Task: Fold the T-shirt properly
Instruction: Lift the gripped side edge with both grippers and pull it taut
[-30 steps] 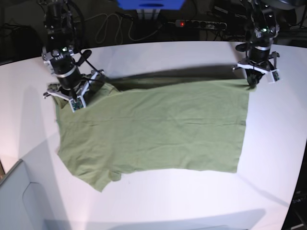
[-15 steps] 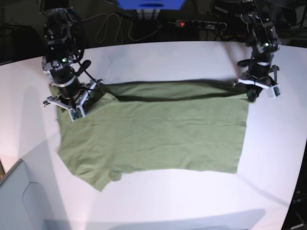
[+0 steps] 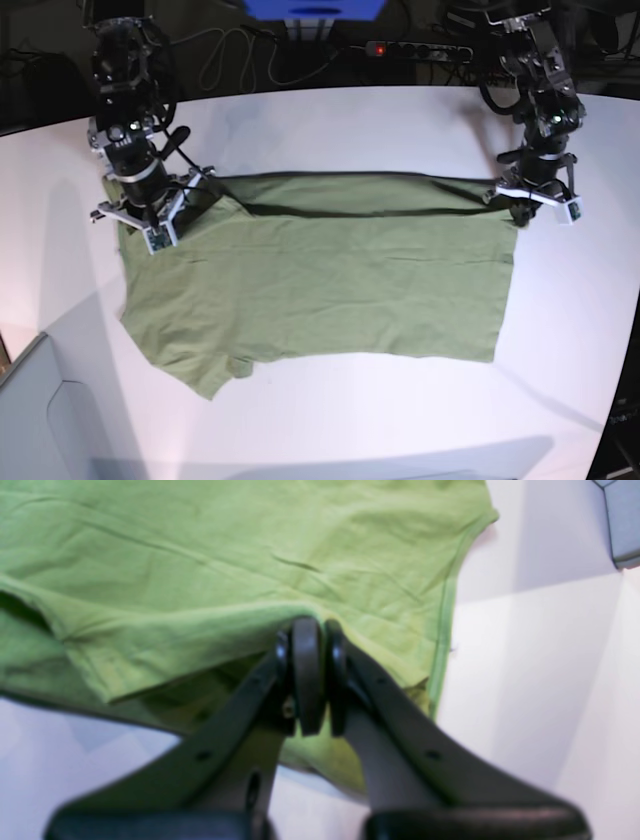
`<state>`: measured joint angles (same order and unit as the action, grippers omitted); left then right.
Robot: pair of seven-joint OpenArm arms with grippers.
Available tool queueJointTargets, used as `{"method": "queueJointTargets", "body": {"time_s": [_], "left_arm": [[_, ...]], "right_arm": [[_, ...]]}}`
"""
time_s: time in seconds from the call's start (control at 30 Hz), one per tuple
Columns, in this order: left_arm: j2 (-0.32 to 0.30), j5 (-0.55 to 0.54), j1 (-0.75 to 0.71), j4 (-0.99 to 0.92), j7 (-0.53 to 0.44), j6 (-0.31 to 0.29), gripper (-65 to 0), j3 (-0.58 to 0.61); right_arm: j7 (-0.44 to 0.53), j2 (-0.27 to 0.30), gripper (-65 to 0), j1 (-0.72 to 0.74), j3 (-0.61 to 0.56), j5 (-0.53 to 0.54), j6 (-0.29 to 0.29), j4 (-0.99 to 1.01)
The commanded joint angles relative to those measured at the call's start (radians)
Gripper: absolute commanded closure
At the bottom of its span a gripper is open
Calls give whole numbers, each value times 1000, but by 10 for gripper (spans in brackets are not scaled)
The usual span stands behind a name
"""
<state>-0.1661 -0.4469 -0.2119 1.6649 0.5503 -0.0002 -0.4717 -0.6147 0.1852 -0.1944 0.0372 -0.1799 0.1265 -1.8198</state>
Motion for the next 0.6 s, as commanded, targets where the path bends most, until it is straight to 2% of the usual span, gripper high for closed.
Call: {"method": "queueJointTargets", "body": {"time_s": [0.0, 0.43, 0.57], "left_arm": [[-11, -5, 19, 10, -28, 1, 0, -3], [-10, -5, 45, -12, -23, 2, -8, -2], [-10, -8, 44, -12, -23, 7, -172, -2]], "right_arm": [[25, 7, -2, 23, 5, 3, -9, -16], [23, 6, -2, 56, 2, 3, -9, 13], [23, 6, -4, 51, 2, 3, -9, 13]]}}
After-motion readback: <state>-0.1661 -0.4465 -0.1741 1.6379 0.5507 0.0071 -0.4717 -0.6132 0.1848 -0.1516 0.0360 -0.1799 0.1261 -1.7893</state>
